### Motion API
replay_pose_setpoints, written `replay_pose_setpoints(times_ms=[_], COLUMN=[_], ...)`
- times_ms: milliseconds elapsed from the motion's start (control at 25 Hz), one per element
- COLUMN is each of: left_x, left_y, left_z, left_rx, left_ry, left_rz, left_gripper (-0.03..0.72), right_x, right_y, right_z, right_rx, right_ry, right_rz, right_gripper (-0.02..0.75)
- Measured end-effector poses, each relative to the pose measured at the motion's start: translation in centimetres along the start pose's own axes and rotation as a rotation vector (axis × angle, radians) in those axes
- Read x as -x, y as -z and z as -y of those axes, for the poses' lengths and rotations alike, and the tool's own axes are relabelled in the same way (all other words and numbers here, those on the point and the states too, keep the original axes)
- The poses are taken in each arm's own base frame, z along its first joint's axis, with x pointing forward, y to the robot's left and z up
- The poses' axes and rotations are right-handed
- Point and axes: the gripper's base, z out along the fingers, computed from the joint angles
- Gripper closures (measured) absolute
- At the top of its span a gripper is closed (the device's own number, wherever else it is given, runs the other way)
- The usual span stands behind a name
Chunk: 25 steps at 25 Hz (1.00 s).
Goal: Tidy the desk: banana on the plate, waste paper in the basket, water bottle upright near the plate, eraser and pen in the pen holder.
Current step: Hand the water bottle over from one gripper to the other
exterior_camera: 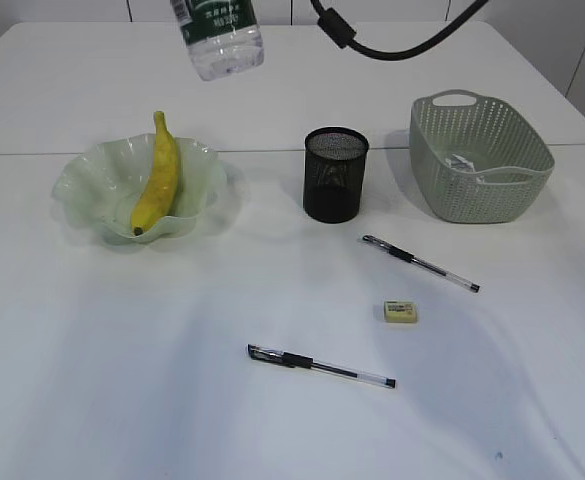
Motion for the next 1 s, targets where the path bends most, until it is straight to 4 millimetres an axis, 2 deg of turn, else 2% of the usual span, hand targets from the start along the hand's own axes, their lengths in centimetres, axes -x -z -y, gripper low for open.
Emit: replay_pose_setpoints(times_ms=[240,640,1000], left_x=[0.0,0.1,-3.3], left_y=[0.0,-0.1,-0.7], left_z=[0.6,0.5,-0.1], left_rx=[-0.028,-0.02,0.024], left_ry=[-0.003,-0.001,0.044], left_rz=[-0.001,0.019,-0.011], left_gripper=[0.449,0.449,0.449], right_x=[-0.8,-1.0,-2.4], right_y=[-0.2,-0.2,-0.5], right_z=[0.5,0.6,1.4], right_rx=[-0.002,-0.005,-0.008], right_ry=[-0.015,-0.014,-0.038], right_rz=[-0.007,-0.019,-0.036], right_gripper=[0.36,0.36,0.36])
